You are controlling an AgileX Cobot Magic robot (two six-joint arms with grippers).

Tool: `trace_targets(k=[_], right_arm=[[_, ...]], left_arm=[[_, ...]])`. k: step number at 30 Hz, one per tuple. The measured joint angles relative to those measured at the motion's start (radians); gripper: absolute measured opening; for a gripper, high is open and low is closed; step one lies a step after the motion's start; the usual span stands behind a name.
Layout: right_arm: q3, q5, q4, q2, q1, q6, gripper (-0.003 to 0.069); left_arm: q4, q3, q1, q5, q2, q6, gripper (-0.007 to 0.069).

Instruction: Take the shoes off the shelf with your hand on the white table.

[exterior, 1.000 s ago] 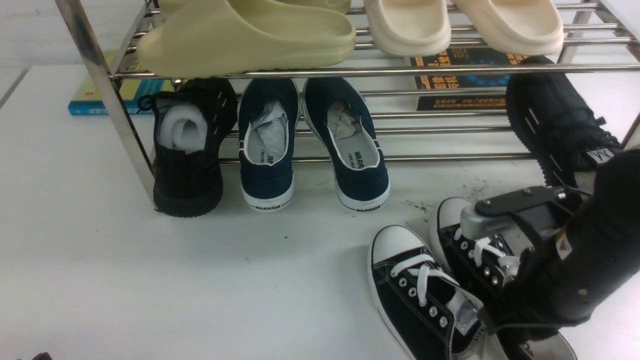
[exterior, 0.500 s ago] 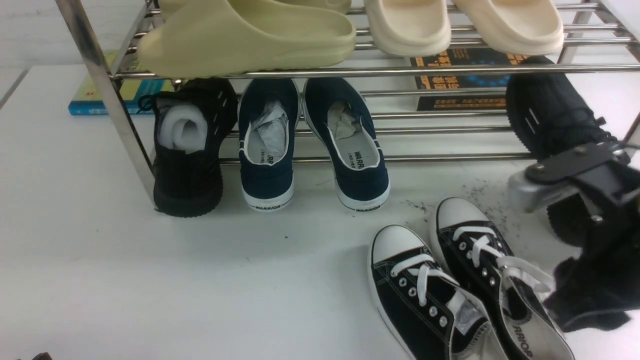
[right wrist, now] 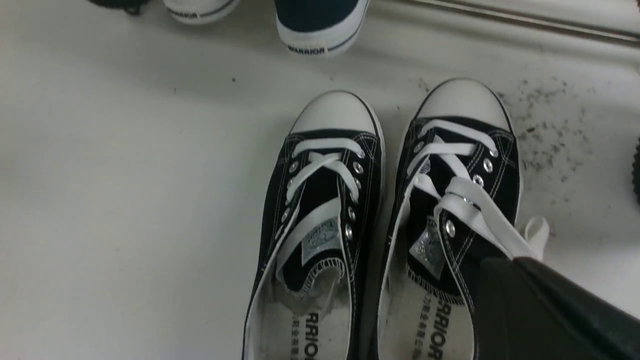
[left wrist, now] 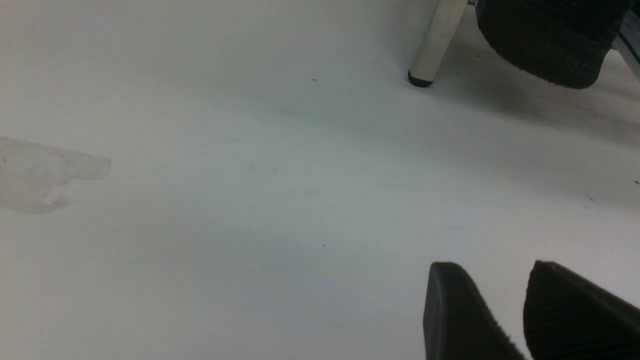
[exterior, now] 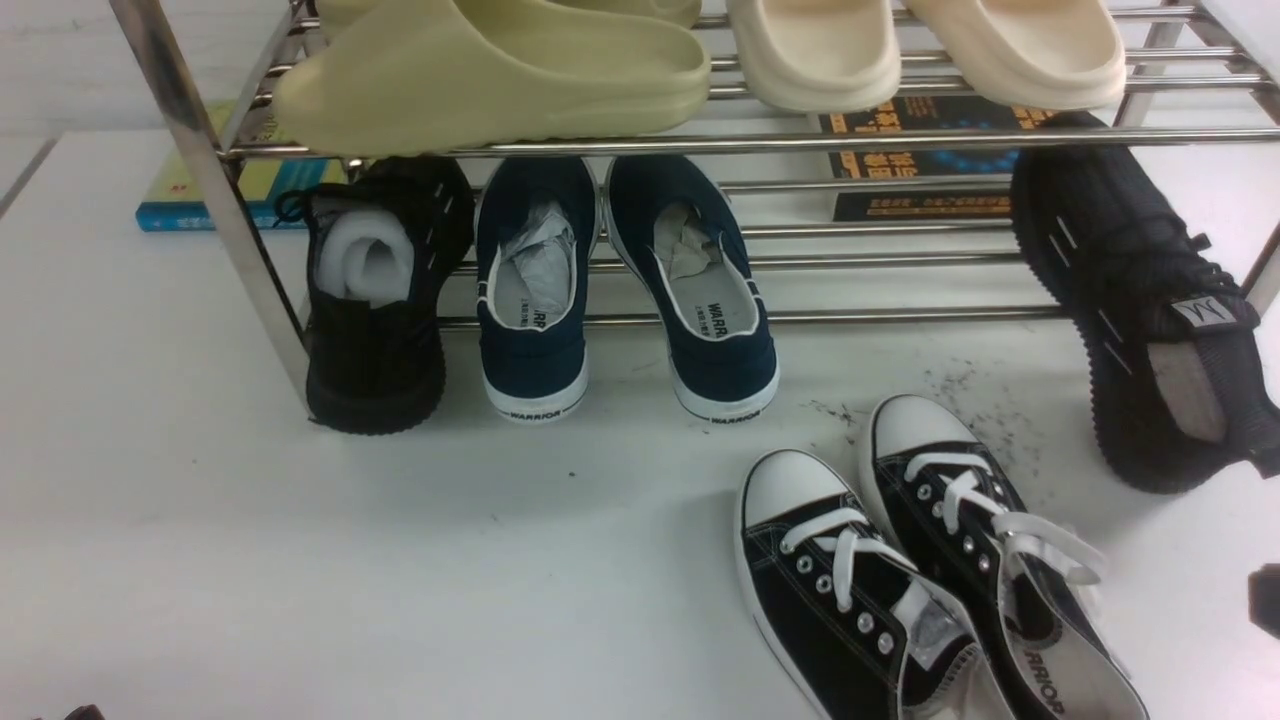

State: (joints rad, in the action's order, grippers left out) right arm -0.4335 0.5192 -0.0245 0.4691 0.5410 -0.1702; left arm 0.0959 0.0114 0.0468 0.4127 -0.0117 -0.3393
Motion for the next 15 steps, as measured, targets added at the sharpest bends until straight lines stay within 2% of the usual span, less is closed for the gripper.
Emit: trace_targets(k=[4,15], right_arm=[[0.051,-0.069,0.001,-0.003,0.000,-0.002,-0.0012],[0.058,-0.028,0.002,-0.008,0.000,-0.003,-0.0010]], left_arm=[[0.000,0.000,0.000,0.000,0.000,0.000,0.0242],[0.000,0.000,0.000,0.000,0.000,0.000,0.0242]])
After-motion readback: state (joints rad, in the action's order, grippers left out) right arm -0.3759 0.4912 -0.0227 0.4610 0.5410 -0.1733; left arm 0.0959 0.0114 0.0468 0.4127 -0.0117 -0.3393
